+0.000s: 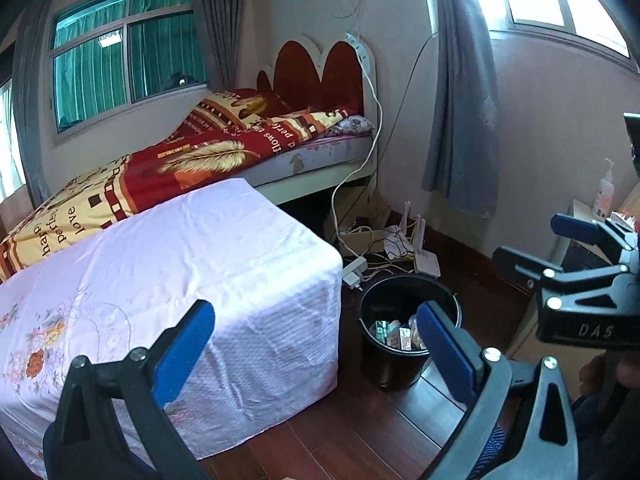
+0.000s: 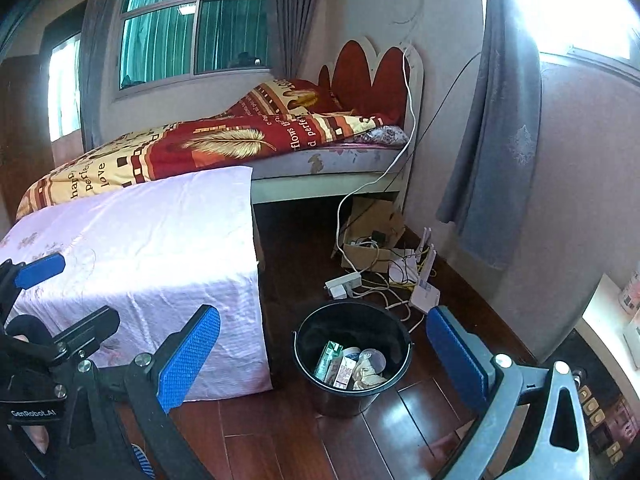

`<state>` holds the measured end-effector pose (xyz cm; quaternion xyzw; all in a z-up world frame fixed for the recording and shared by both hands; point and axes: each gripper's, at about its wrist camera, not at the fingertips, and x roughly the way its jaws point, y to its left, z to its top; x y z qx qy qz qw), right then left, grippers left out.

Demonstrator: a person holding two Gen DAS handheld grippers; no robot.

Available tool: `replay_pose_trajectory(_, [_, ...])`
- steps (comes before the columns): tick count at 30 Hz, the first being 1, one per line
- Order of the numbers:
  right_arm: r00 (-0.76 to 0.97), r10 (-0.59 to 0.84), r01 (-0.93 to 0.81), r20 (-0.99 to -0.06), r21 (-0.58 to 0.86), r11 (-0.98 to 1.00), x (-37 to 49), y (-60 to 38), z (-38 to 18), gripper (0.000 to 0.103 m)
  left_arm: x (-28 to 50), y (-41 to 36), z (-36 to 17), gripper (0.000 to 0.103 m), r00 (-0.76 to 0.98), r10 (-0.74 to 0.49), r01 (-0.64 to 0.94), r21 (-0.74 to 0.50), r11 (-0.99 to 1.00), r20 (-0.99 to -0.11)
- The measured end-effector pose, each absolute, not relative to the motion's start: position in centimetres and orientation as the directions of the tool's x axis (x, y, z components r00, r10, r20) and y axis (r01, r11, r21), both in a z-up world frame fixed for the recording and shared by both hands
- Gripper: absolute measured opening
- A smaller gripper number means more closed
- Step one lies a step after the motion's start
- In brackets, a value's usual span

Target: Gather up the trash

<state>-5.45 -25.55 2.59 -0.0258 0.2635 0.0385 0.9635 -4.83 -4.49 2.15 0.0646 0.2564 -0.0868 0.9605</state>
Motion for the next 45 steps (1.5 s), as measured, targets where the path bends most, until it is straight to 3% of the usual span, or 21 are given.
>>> replay_pose_trajectory(45, [0.852,0.056,-0.080,-0.521,-0.024,0.997,-5.58,-26.10,2.23,0.103,-5.16,-4.68,2.21,0.102,0.851,-0.129,0.192,0.072,0.979,-0.510])
